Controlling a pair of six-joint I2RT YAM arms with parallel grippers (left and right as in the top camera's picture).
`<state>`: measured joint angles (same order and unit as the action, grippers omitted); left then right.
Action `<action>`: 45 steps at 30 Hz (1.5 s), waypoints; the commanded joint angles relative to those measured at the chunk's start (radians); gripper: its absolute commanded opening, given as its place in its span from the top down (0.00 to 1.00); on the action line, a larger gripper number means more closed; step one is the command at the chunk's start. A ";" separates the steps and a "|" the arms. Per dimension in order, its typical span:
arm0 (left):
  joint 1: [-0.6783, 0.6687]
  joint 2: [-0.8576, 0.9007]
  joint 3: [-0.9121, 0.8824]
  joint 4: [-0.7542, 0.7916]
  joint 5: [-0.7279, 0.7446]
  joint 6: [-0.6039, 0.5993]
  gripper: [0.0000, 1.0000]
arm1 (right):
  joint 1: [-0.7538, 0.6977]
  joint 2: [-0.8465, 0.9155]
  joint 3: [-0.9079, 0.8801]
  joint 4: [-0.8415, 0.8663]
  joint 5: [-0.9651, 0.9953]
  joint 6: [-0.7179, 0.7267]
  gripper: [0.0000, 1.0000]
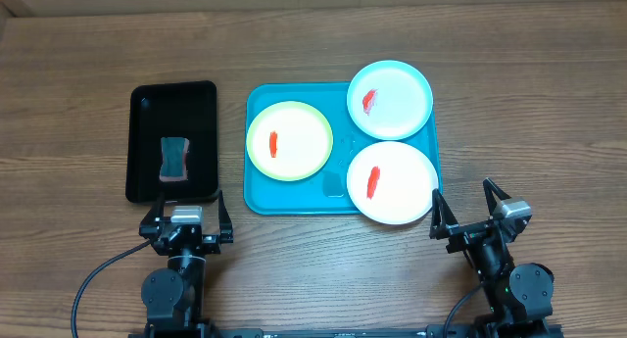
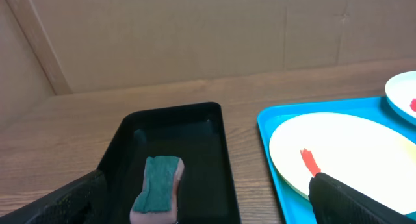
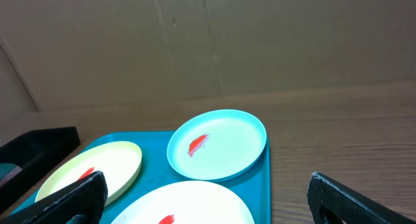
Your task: Clean dirty plates on tray and stack at the side
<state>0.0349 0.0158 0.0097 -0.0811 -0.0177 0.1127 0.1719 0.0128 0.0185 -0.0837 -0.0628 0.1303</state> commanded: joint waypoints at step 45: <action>0.006 -0.007 -0.005 0.004 0.015 0.022 0.00 | 0.005 -0.010 -0.010 0.000 0.064 -0.001 0.00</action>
<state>0.0345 0.0158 0.0097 -0.0811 -0.0177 0.1123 0.1719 0.0128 0.0185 -0.0853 -0.0174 0.1299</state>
